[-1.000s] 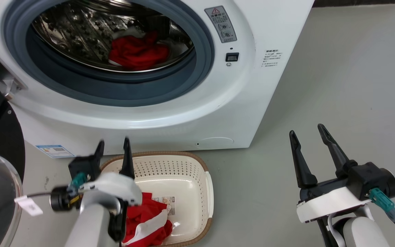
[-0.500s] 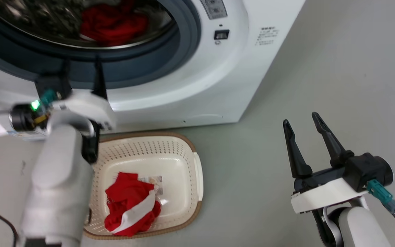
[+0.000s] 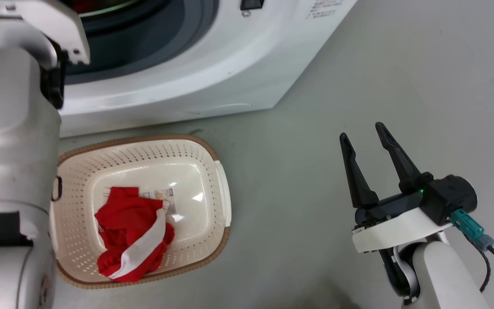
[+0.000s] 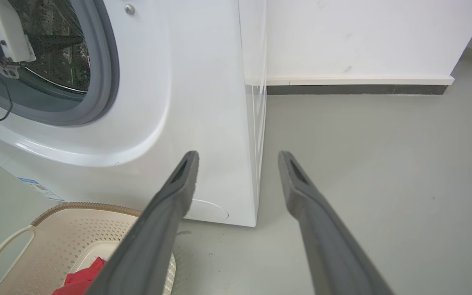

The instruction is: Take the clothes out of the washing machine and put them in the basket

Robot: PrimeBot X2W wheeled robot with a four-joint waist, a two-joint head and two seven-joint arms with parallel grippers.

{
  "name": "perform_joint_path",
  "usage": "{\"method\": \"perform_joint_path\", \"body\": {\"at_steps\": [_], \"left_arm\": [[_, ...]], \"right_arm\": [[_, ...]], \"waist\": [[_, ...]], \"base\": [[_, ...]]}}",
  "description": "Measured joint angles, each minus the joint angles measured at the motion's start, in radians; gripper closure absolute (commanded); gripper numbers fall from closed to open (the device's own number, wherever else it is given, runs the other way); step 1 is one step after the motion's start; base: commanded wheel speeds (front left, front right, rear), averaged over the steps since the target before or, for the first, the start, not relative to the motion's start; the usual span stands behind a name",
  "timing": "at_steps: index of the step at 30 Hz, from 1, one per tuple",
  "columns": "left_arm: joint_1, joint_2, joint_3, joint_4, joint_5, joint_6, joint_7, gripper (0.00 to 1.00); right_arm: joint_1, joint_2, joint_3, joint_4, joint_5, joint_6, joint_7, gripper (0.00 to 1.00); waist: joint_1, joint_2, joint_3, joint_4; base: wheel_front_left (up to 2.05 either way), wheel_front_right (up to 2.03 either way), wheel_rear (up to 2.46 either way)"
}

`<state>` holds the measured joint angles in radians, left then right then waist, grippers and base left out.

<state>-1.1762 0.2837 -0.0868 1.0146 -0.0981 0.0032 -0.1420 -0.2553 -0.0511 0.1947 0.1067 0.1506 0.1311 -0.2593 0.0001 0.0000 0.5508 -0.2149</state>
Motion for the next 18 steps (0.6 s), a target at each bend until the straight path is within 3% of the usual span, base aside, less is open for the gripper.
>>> {"method": "perform_joint_path", "body": {"at_steps": [11,18], "left_arm": [[-0.255,0.038,-0.072,0.129,0.051,-0.021,0.178,0.00],[-0.399,0.091,-0.112,0.215,0.071,-0.036,0.405,0.00]], "right_arm": [[-0.035,0.000,0.055,-0.007,0.006,0.000,-0.004,0.00],[-0.054,0.000,0.104,-0.028,0.031,0.000,-0.004,0.00]], "waist": [[0.0001,0.0000,0.126,-0.023],[0.0001,0.0000,0.206,-0.068]], "base": [[0.00,0.00,0.00],[0.00,0.00,0.00]]}}
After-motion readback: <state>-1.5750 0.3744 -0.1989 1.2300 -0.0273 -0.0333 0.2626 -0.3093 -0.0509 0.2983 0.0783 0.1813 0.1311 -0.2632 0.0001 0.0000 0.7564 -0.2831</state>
